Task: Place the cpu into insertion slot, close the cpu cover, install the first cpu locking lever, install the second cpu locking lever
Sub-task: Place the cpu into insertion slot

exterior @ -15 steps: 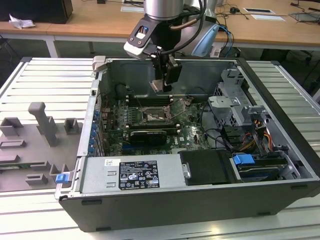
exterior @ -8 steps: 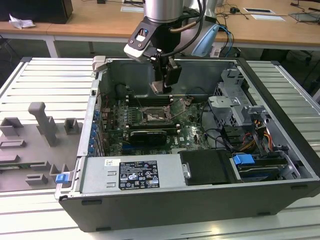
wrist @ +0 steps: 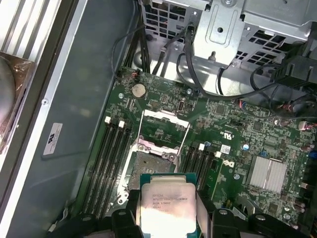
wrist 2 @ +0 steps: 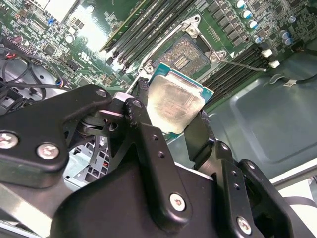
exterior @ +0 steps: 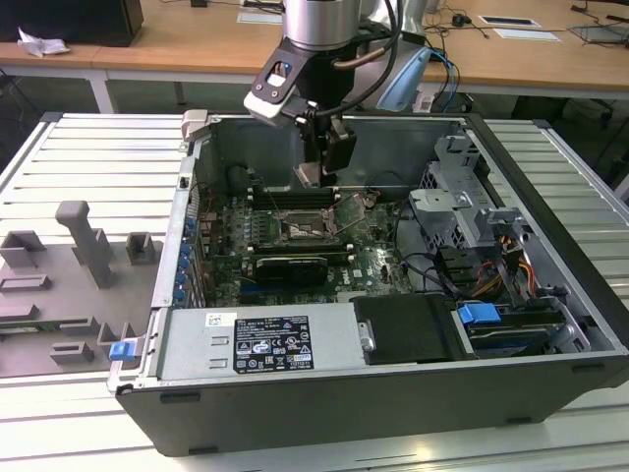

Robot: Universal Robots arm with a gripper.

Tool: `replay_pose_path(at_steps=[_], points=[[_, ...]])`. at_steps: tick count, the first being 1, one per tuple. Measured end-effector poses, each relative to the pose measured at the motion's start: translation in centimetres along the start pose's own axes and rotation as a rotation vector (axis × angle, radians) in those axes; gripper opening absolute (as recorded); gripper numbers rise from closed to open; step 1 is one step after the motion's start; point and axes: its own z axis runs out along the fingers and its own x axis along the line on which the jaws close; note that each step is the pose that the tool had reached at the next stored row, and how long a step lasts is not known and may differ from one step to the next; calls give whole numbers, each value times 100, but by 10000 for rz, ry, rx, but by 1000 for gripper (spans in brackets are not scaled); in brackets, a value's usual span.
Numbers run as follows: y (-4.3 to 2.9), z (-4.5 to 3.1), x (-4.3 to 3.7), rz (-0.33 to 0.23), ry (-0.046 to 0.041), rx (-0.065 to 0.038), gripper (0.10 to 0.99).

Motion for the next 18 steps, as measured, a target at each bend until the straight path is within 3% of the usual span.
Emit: replay_pose_path(at_steps=[18], points=[[-6, 69, -1, 5, 0, 0, 533]])
